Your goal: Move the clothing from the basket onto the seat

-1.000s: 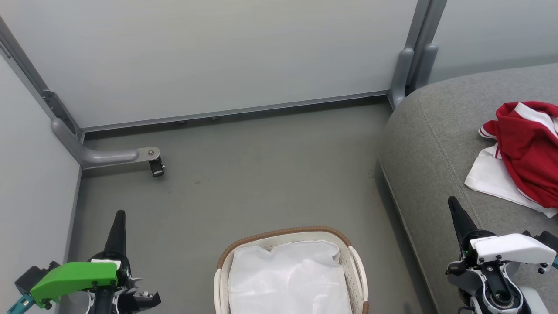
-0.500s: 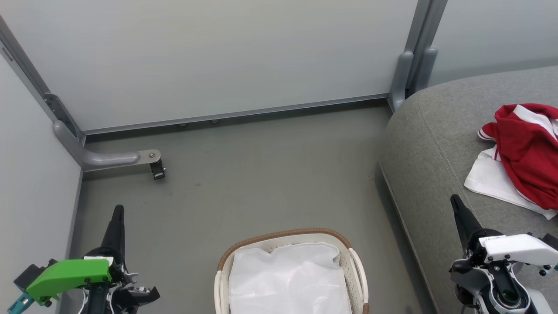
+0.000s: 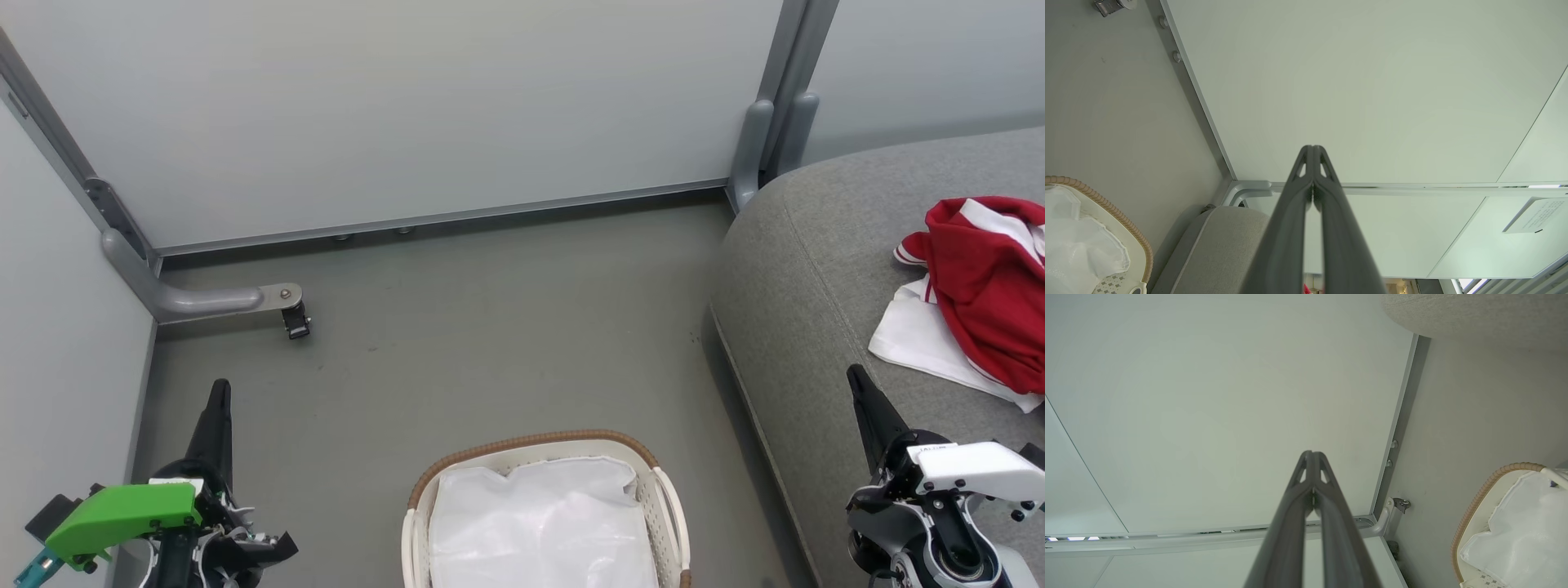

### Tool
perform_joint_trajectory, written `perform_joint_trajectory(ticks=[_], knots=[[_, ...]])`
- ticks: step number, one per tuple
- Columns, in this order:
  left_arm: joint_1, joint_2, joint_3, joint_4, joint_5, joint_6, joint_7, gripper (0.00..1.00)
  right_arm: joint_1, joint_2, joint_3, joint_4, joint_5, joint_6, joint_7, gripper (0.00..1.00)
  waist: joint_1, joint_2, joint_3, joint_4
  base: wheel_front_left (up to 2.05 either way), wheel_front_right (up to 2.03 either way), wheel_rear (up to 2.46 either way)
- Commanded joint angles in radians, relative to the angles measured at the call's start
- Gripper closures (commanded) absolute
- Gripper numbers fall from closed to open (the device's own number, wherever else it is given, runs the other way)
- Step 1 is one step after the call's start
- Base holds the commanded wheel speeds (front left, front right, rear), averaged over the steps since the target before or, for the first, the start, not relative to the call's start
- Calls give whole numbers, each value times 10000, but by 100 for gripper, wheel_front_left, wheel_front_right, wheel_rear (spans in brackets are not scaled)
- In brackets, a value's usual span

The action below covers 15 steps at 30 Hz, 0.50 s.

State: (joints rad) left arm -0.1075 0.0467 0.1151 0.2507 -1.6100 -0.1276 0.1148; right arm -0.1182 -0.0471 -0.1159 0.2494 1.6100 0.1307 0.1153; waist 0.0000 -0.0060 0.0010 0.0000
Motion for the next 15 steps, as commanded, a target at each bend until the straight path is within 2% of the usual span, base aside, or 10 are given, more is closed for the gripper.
perform_joint_trajectory(ticks=[1, 15], knots=[[-126, 66, 23, -31, -31, -57, 42, 100, 97, -59, -19, -32, 32, 0, 31, 100, 0, 60, 1, 0, 0, 0, 0], [-123, 66, 22, -31, -32, -57, 40, 100, 97, -59, -18, -32, 33, 0, 30, 100, 0, 60, 1, 0, 0, 0, 0]])
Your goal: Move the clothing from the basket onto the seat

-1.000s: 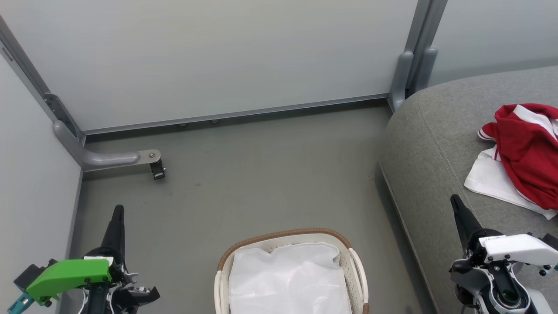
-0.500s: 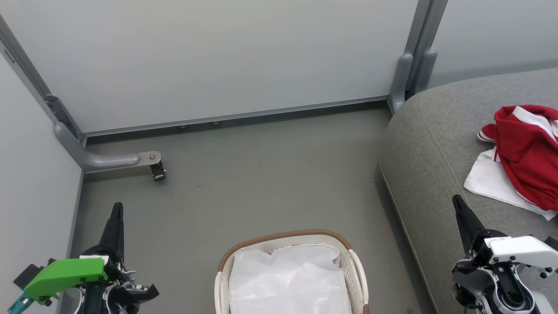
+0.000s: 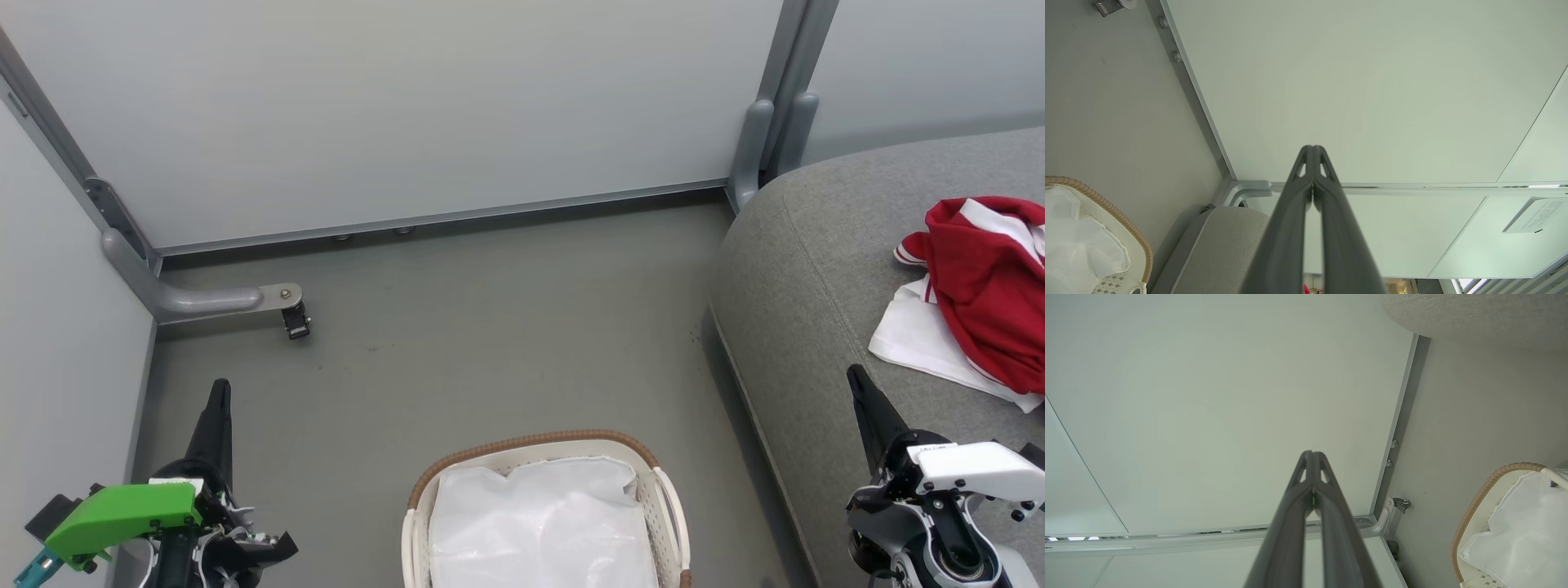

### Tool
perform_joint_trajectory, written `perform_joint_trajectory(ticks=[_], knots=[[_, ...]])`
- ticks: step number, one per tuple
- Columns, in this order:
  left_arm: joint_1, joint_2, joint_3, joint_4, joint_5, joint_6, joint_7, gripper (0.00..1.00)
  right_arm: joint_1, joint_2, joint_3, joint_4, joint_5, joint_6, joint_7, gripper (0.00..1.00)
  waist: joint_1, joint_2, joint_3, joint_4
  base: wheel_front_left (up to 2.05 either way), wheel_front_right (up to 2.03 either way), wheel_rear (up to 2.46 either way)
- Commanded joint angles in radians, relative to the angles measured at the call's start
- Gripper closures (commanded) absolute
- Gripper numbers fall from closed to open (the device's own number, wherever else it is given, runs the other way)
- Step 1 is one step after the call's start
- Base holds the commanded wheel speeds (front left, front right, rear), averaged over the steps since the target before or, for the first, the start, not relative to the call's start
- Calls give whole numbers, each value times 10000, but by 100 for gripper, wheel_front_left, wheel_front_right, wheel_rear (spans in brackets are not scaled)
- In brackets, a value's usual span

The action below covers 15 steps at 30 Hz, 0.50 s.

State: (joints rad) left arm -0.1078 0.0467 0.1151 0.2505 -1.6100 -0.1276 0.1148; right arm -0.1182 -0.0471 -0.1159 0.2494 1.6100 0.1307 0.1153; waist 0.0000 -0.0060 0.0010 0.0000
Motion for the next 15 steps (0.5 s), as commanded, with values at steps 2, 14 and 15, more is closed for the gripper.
perform_joint_trajectory(ticks=[2, 14, 15], knots=[[-120, 66, 21, -29, -33, -57, 40, 100, 97, -59, -18, -32, 33, 0, 30, 100, 0, 60, 0, 0, 0, 0, 0], [-120, 66, 20, -29, -34, -57, 39, 100, 97, -59, -16, -31, 34, 0, 29, 100, 0, 60, 0, 0, 0, 0, 0], [-120, 66, 20, -29, -34, -57, 39, 100, 97, -59, -16, -31, 34, 0, 29, 100, 0, 60, 0, 0, 0, 0, 0]])
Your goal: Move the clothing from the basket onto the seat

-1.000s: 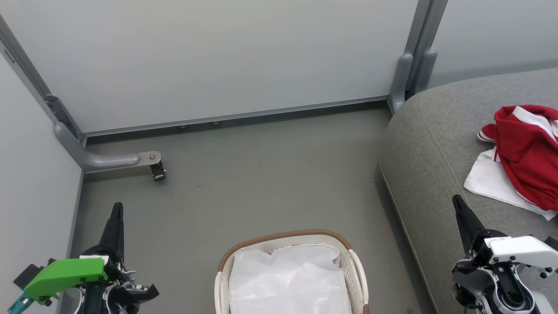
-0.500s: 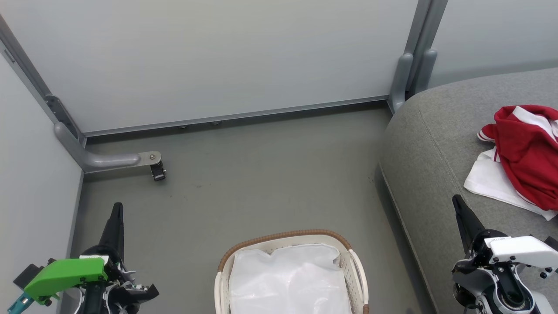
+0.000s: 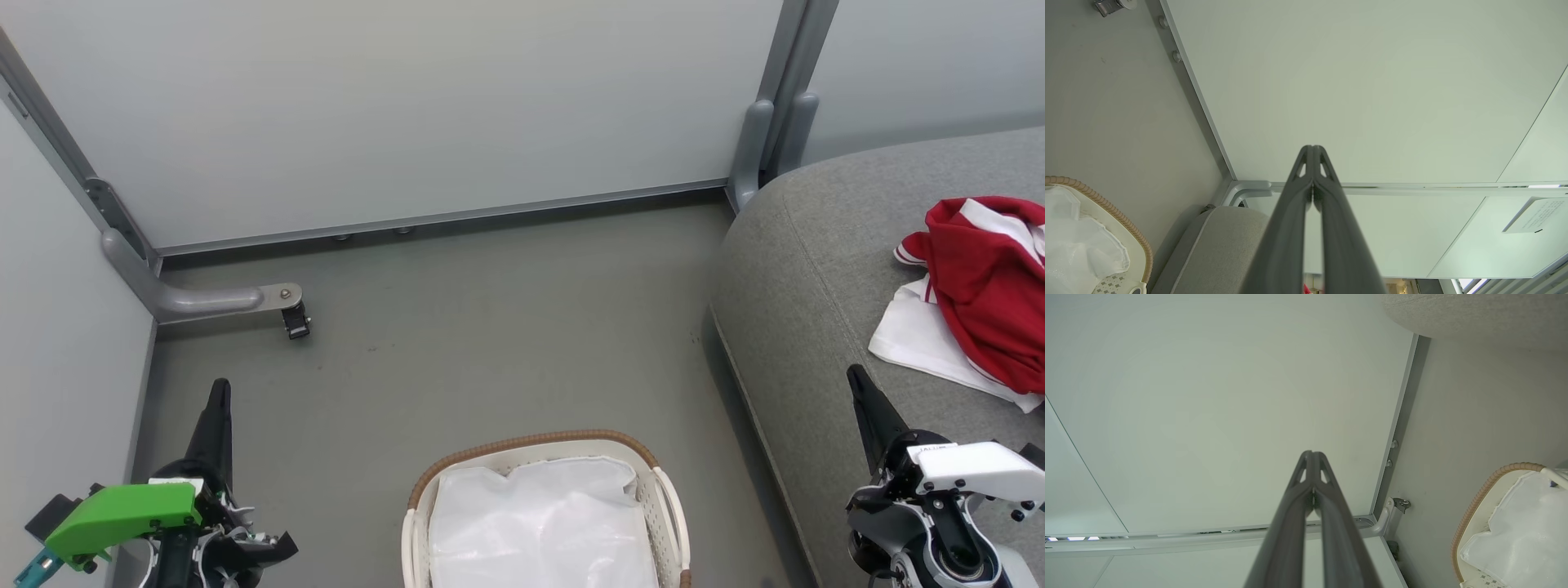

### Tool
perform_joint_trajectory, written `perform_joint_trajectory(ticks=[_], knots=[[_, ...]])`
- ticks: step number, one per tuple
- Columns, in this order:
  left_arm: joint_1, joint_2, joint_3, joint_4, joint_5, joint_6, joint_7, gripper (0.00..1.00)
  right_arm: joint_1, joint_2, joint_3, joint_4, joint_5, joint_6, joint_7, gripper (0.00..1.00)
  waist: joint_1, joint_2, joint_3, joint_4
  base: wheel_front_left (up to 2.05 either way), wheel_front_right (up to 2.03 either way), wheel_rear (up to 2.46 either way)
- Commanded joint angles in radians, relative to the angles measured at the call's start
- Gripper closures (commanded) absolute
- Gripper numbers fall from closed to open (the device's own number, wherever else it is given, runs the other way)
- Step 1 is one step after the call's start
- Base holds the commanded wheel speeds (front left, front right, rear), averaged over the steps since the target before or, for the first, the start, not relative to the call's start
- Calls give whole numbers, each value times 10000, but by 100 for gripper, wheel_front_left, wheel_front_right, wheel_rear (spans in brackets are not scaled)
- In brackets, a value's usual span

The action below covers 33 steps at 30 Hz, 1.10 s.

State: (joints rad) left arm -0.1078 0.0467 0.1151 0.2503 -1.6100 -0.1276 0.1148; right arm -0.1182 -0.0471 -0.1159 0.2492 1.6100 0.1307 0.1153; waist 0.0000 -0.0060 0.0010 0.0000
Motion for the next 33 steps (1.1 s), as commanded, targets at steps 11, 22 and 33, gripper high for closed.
perform_joint_trajectory(ticks=[11, 22, 33], knots=[[-119, 66, 19, -28, -34, -57, 38, 100, 97, -59, -15, -29, 35, 0, 28, 100, 0, 60, 0, 0, 0, 0, 0], [-119, 66, 18, -28, -35, -58, 38, 100, 98, -59, -15, -29, 35, 0, 27, 100, 0, 60, 0, 0, 0, 0, 0], [-119, 66, 18, -29, -35, -58, 37, 100, 97, -59, -14, -29, 36, 0, 27, 100, 0, 60, 0, 0, 0, 0, 0]])
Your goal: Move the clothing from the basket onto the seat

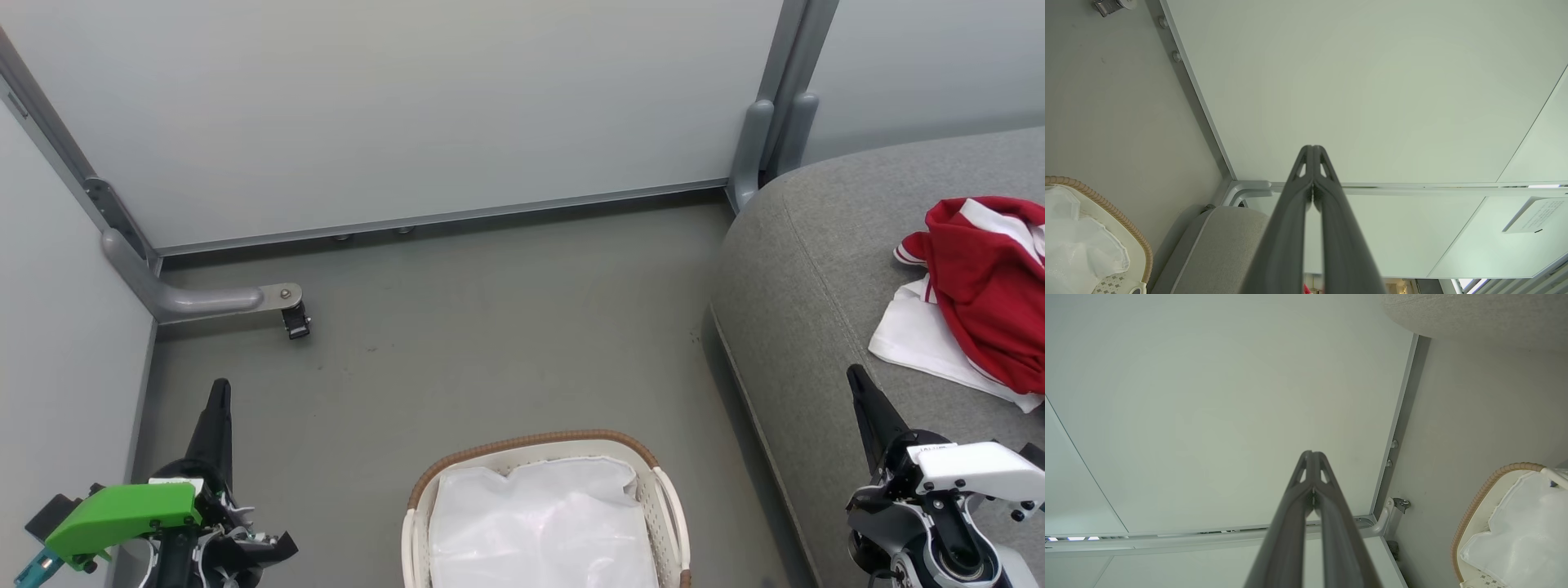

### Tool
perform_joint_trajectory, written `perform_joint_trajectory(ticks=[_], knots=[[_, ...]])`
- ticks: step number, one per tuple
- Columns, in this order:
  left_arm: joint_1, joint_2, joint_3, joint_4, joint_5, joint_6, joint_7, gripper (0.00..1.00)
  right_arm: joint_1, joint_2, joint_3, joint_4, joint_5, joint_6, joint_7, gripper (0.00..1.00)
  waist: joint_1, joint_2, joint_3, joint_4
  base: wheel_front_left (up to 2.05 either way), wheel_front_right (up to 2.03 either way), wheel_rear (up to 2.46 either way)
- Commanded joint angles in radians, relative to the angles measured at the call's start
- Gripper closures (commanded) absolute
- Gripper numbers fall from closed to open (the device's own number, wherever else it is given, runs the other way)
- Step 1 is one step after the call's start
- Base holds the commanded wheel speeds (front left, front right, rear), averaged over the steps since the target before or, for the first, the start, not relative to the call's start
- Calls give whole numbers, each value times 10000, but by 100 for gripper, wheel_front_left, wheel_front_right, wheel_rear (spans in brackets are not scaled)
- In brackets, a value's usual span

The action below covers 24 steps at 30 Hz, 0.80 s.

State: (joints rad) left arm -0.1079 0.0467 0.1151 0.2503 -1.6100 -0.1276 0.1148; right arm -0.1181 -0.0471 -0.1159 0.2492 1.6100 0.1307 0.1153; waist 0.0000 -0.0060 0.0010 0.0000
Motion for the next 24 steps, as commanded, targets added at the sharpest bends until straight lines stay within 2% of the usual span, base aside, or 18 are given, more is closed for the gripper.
perform_joint_trajectory(ticks=[1, 24], knots=[[-118, 66, 18, -29, -36, -58, 37, 100, 96, -59, -14, -29, 36, 0, 27, 100, 0, 60, 0, 0, 0, 0, 0], [-118, 66, 16, -29, -36, -58, 36, 100, 97, -59, -13, -29, 37, 0, 26, 100, 0, 60, 0, 0, 0, 0, 0]])
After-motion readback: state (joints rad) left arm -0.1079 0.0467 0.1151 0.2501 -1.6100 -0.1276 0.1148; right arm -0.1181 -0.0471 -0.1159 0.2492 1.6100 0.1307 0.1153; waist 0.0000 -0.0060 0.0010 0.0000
